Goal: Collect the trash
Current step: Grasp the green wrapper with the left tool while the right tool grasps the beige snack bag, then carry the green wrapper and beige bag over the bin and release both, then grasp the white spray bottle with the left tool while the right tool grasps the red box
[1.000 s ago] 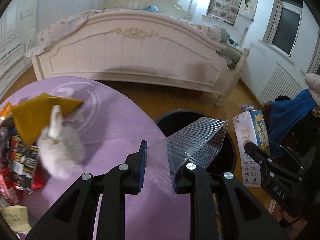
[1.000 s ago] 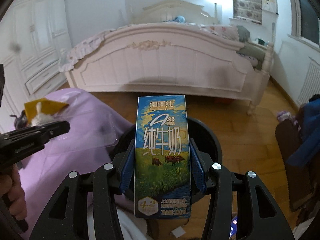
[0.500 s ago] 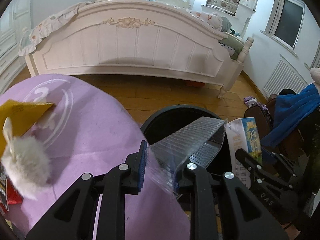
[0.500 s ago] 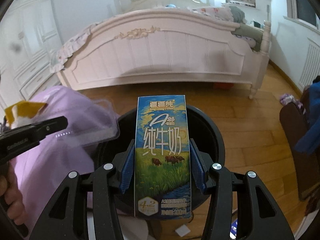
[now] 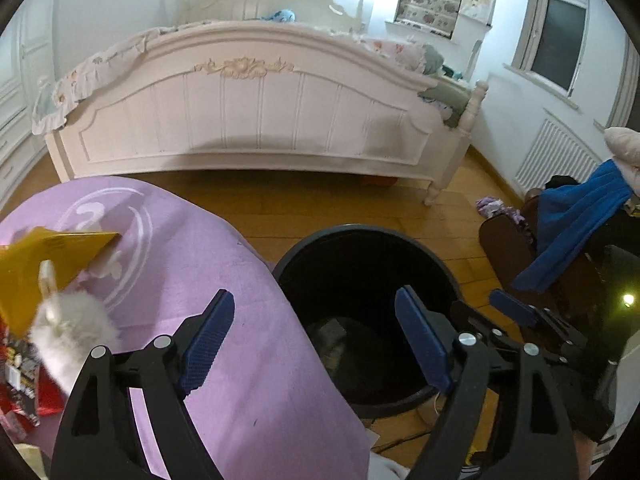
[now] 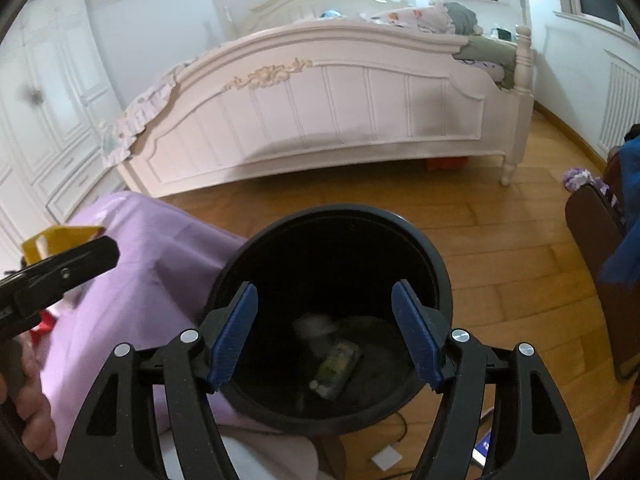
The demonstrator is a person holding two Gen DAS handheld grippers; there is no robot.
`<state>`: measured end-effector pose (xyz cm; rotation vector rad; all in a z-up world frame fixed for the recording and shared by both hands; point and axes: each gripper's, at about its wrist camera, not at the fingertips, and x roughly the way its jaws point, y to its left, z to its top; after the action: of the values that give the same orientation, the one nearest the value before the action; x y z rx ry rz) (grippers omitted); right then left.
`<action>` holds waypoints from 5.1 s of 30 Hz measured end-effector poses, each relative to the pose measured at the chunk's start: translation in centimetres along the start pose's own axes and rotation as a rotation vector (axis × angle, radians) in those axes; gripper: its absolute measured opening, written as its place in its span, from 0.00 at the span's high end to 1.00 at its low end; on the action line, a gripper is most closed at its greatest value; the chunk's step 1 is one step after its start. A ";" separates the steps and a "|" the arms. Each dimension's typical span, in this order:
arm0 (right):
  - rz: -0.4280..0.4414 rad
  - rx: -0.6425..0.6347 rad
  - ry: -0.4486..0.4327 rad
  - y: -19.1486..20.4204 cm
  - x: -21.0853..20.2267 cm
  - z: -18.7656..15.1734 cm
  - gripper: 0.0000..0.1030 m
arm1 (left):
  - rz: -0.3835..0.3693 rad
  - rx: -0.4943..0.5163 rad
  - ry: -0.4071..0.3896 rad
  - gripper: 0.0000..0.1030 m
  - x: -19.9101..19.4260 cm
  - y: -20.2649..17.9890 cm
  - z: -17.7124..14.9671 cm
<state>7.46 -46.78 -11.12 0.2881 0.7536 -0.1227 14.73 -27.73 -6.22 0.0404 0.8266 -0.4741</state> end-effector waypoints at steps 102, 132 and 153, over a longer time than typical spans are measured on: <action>0.357 0.192 -0.092 0.5 -5.5 0.7 0.79 | -0.296 -0.051 -0.053 0.83 -7.8 5.0 -2.5; 0.304 0.290 -0.042 -3.6 1.2 2.8 0.32 | -0.234 0.008 0.011 0.22 -0.5 -0.5 0.4; 0.618 -0.409 0.038 26.8 -5.7 0.7 0.27 | 0.224 -0.335 -0.106 0.16 -17.4 23.5 -12.0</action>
<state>9.49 -21.37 -1.04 0.1221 0.6809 0.6163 6.20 2.69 -5.41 -0.1984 0.7777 -0.1217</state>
